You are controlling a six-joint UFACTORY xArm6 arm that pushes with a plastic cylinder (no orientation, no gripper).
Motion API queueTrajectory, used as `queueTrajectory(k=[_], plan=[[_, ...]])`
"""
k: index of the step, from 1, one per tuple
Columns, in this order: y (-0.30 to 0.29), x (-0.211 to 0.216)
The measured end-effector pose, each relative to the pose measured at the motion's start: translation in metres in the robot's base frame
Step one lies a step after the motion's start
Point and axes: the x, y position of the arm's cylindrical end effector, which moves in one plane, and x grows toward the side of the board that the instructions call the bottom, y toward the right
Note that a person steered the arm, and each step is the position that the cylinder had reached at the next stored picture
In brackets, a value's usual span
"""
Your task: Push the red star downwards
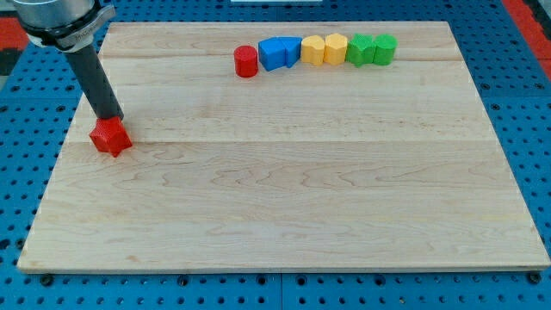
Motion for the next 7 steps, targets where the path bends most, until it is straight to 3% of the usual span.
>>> queueTrajectory(k=[2,3,4,5,7], plan=[[-0.029,0.068],[-0.034,0.079],[-0.034,0.076],[-0.023,0.039],[0.010,0.039]])
